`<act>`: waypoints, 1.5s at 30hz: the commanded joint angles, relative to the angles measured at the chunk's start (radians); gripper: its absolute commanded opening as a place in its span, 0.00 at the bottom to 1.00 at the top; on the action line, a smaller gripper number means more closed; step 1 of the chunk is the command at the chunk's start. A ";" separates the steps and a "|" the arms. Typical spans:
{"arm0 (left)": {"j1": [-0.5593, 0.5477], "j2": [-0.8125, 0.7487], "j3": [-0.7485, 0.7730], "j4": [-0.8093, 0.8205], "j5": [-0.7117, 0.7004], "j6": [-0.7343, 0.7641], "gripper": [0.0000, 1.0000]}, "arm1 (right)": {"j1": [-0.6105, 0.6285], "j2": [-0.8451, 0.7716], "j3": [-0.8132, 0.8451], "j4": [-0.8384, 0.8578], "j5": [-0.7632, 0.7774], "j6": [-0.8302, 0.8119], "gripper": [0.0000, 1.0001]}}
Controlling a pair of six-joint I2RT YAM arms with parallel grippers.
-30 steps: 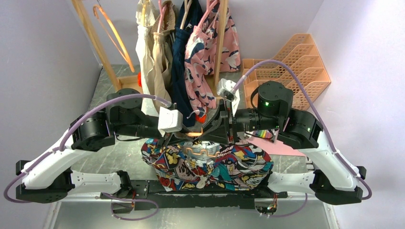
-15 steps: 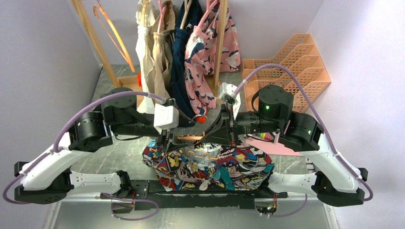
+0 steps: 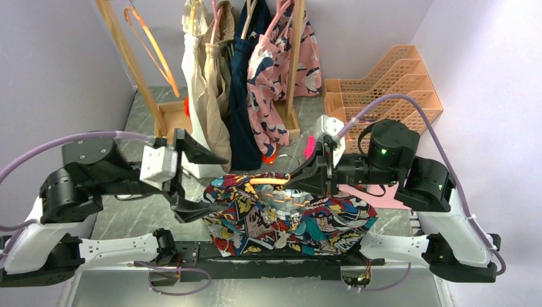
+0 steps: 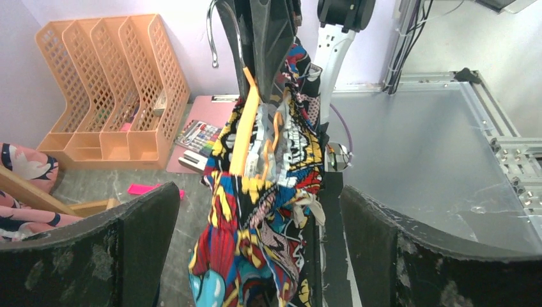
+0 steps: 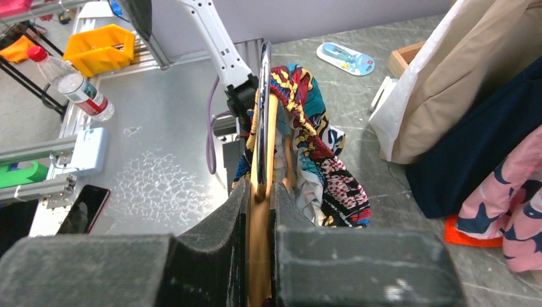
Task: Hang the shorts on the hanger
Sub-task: Hang the shorts on the hanger.
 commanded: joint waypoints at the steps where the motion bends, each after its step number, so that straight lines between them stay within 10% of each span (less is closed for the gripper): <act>1: 0.003 -0.030 -0.018 -0.042 -0.008 -0.047 0.99 | 0.002 -0.033 0.063 -0.027 0.014 -0.044 0.00; 21: 0.003 0.176 0.004 -0.113 0.108 -0.025 1.00 | 0.003 -0.051 0.112 -0.117 -0.059 -0.074 0.00; 29: 0.005 0.204 -0.013 -0.098 0.164 -0.041 0.57 | 0.003 -0.056 0.101 -0.106 -0.069 -0.084 0.00; 45: 0.040 0.186 -0.111 0.038 0.247 -0.176 0.59 | 0.003 -0.062 0.088 -0.087 -0.079 -0.082 0.00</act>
